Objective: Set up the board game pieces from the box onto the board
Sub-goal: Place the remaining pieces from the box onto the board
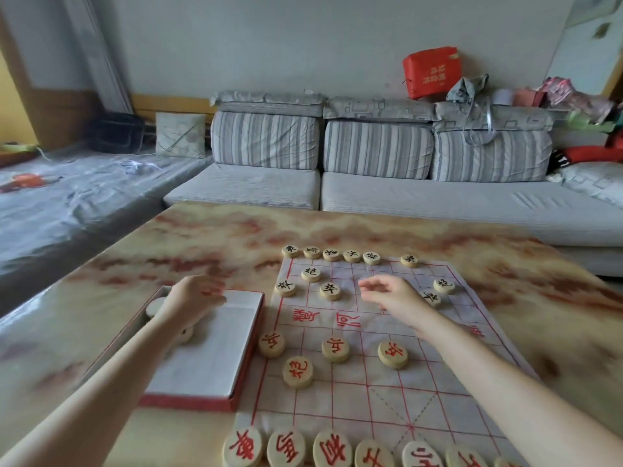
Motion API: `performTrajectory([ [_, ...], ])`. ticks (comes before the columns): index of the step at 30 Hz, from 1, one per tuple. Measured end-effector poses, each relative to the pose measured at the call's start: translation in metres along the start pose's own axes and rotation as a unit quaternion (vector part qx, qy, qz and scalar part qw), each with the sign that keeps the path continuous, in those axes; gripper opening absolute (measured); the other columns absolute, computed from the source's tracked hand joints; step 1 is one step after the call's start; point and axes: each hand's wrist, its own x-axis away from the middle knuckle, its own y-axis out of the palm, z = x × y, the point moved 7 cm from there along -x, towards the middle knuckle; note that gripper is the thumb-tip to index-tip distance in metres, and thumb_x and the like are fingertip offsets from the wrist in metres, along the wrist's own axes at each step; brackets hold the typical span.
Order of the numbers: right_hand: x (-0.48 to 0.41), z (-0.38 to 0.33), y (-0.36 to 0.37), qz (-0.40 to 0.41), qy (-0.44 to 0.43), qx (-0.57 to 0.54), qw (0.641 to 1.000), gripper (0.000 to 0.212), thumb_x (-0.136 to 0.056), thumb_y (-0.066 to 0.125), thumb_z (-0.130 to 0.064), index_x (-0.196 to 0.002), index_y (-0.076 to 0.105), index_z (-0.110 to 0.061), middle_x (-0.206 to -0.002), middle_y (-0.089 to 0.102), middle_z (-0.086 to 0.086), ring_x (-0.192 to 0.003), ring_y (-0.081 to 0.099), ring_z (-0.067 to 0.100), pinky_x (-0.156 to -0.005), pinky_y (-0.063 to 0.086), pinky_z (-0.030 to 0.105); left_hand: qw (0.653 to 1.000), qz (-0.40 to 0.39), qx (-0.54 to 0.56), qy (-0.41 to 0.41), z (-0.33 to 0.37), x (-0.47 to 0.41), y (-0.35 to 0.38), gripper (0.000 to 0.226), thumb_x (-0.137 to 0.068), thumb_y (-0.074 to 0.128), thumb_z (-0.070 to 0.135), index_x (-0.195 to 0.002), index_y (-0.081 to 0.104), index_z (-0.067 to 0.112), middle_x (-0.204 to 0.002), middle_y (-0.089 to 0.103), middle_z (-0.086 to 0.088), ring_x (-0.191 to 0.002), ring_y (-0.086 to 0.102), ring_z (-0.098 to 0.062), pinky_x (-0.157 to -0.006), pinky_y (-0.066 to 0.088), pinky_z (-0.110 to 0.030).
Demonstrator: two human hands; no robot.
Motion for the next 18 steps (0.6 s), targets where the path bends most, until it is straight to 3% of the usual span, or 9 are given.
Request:
performTrajectory([
  [3, 0.007, -0.023, 0.052, -0.044, -0.017, -0.006, 0.999, 0.024, -0.085, 0.063, -0.008, -0.108, 0.063, -0.013, -0.11, 0.066, 0.007, -0.095, 0.058, 0.01, -0.082, 0.046, 0.02, 0.999, 0.027, -0.007, -0.032, -0.031, 0.02, -0.024, 0.025, -0.074, 0.071, 0.006, -0.098, 0.071, 0.008, -0.097, 0.07, -0.011, -0.094, 0.064, -0.023, -0.077, 0.043, -0.027],
  [6, 0.013, -0.042, 0.097, -0.086, -0.032, -0.012, 0.996, 0.025, -0.084, 0.063, -0.009, -0.11, 0.063, -0.011, -0.103, 0.063, 0.003, -0.084, 0.056, 0.006, -0.072, 0.045, 0.012, 0.999, 0.025, -0.015, -0.037, -0.046, 0.032, -0.038, 0.022, -0.074, 0.071, 0.006, -0.096, 0.072, 0.006, -0.094, 0.069, -0.012, -0.094, 0.063, -0.025, -0.072, 0.038, -0.026],
  [9, 0.016, -0.056, 0.128, -0.105, -0.038, -0.017, 0.994, 0.027, -0.084, 0.063, -0.007, -0.111, 0.062, -0.008, -0.102, 0.061, 0.003, -0.089, 0.054, 0.01, -0.073, 0.043, 0.014, 0.998, 0.034, -0.013, -0.043, -0.056, 0.038, -0.05, 0.021, -0.073, 0.072, 0.005, -0.093, 0.072, 0.006, -0.093, 0.071, -0.015, -0.095, 0.065, -0.028, -0.079, 0.044, -0.031],
  [12, 0.02, -0.066, 0.148, -0.121, -0.045, -0.01, 0.992, 0.026, -0.083, 0.063, -0.007, -0.11, 0.062, -0.009, -0.101, 0.061, 0.002, -0.086, 0.054, 0.009, -0.067, 0.04, 0.013, 0.998, 0.056, -0.001, -0.034, -0.06, 0.044, -0.059, 0.017, -0.072, 0.073, 0.007, -0.089, 0.072, 0.01, -0.087, 0.071, -0.013, -0.088, 0.065, -0.024, -0.073, 0.042, -0.028],
  [15, 0.021, -0.071, 0.162, -0.127, -0.048, -0.015, 0.991, 0.025, -0.083, 0.063, -0.006, -0.107, 0.062, -0.01, -0.1, 0.061, 0.003, -0.089, 0.055, 0.01, -0.084, 0.047, 0.026, 0.997, 0.066, -0.007, -0.037, -0.067, 0.045, -0.063, 0.027, -0.069, 0.074, 0.006, -0.096, 0.071, 0.011, -0.09, 0.071, -0.01, -0.088, 0.065, -0.023, -0.071, 0.04, -0.024],
  [18, 0.02, -0.074, 0.175, -0.129, -0.048, -0.004, 0.991, 0.025, -0.083, 0.064, -0.006, -0.107, 0.062, -0.009, -0.099, 0.061, 0.002, -0.091, 0.055, 0.011, -0.096, 0.045, 0.032, 0.997, 0.061, -0.036, -0.037, -0.073, 0.044, -0.063, 0.033, -0.068, 0.073, 0.006, -0.1, 0.07, 0.012, -0.096, 0.071, -0.011, -0.092, 0.064, -0.025, -0.074, 0.041, -0.025],
])
